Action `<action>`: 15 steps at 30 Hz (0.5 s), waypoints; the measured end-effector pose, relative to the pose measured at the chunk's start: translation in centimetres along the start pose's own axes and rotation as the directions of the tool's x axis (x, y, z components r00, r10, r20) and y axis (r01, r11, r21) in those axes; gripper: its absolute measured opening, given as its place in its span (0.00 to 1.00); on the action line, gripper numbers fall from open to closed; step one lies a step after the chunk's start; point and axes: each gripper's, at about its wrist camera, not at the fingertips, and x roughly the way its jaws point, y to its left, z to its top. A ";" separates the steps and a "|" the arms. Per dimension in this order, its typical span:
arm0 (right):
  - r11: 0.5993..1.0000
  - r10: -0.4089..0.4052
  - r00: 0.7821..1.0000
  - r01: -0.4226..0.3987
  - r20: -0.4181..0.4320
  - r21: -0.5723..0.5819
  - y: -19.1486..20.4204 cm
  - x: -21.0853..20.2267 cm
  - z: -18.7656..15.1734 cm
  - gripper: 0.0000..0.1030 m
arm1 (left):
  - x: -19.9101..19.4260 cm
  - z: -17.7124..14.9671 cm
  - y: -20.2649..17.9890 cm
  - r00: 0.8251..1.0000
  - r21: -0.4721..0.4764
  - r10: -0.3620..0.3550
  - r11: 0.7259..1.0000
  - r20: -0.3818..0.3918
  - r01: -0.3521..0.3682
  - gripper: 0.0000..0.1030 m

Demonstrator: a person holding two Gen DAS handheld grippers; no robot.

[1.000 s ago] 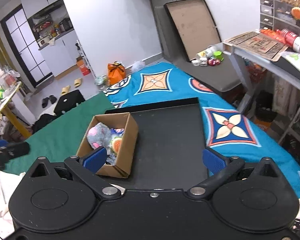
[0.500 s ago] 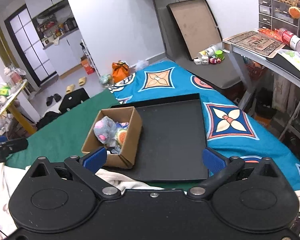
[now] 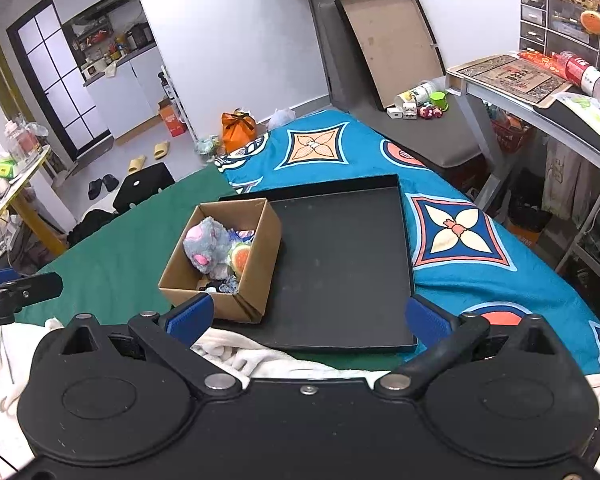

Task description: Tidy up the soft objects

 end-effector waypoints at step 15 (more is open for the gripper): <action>1.000 -0.014 1.000 0.014 0.007 -0.008 0.1 -0.1 0.0 1.00 | 0.4 0.1 0.0 1.000 -0.011 -0.020 1.000 -0.001 0.020 1.00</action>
